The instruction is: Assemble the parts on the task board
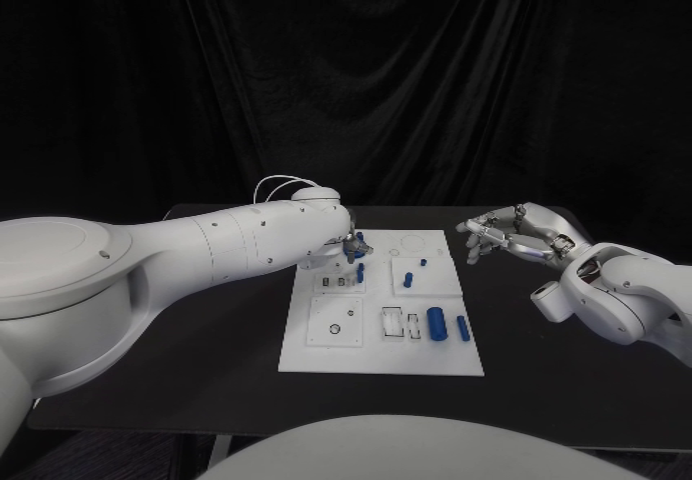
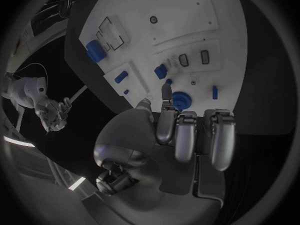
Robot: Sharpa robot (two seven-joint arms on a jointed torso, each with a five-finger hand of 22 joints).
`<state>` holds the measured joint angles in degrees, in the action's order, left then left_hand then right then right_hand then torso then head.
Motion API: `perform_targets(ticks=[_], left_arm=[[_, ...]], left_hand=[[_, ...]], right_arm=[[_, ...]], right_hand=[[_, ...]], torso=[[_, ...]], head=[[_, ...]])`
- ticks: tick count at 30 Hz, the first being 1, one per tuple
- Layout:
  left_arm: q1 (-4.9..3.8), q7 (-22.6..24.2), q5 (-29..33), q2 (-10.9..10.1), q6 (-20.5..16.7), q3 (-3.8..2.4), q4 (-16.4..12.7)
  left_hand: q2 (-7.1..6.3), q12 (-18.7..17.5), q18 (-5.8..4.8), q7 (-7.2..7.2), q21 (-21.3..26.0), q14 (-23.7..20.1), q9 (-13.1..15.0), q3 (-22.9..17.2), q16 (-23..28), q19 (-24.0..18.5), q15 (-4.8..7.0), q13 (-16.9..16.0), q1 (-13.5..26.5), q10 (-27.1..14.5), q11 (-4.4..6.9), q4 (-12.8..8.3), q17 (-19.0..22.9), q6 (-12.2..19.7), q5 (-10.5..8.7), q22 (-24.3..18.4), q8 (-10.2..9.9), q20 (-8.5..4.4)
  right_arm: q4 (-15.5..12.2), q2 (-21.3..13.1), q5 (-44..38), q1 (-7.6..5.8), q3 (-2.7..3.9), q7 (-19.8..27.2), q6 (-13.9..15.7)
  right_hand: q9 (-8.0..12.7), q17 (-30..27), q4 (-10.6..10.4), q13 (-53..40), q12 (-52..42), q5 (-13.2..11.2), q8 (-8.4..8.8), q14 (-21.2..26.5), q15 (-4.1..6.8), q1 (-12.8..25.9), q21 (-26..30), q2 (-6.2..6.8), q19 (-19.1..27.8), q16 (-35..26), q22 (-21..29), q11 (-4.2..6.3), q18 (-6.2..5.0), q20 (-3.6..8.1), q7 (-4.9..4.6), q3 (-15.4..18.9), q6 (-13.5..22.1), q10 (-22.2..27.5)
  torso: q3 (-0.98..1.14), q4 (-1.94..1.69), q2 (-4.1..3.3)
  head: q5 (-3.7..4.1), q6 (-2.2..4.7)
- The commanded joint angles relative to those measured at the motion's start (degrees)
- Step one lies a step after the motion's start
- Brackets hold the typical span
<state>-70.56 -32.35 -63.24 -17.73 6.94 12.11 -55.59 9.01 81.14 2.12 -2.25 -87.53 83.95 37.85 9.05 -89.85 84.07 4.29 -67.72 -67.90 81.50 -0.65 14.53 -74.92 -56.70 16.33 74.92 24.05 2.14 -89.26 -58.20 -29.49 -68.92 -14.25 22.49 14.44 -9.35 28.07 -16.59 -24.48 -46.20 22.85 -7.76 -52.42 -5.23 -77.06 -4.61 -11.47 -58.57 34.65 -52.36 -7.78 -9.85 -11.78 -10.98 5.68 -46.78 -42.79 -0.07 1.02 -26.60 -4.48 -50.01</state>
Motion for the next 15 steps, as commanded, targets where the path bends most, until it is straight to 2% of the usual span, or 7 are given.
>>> perform_targets(ticks=[1,15], left_arm=[[0.28,0.3,1.4,0.2,0.8,-0.06,0.3],[1.57,1.7,1.4,0.7,0.3,-0.06,1.5]], left_hand=[[-0.19,8.9,-0.57,0.12,0.1,6.1,0.2,-0.4,-0.2,1.2,0.43,-22.3,-0.3,8.5,2.63,0.1,-15.1,0.3,0.37,9.0,-0.2,-0.36],[-0.12,8.9,-0.23,-0.11,0.8,6.1,1.0,-1.1,-0.2,0.1,0.31,-22.3,-0.5,8.5,2.45,0.1,-15.1,1.1,0.68,7.6,-0.9,-0.27]], right_arm=[[0.1,-0.1,-0.6,0.27,0.05,-0.8,0.4],[0.2,0.0,-0.7,0.77,0.05,-1.0,0.1]], right_hand=[[0.1,-0.1,0.0,0.1,-0.2,0.2,-0.25,-0.4,-0.18,-0.7,-0.2,-0.05,-0.4,0.2,0.1,-0.03,-0.61,0.1,0.08,0.3,-0.3,-0.4],[0.1,-0.1,0.0,0.1,-0.2,0.4,-0.26,-0.4,-0.16,-0.9,-0.2,-0.08,-0.5,0.3,0.1,-0.02,-0.61,0.12,0.05,0.2,-0.3,-0.4]], torso=[[0.03,0.0,0.03],[0.06,0.06,0.05]], head=[[0.02,0.01],[-0.1,0.01]])
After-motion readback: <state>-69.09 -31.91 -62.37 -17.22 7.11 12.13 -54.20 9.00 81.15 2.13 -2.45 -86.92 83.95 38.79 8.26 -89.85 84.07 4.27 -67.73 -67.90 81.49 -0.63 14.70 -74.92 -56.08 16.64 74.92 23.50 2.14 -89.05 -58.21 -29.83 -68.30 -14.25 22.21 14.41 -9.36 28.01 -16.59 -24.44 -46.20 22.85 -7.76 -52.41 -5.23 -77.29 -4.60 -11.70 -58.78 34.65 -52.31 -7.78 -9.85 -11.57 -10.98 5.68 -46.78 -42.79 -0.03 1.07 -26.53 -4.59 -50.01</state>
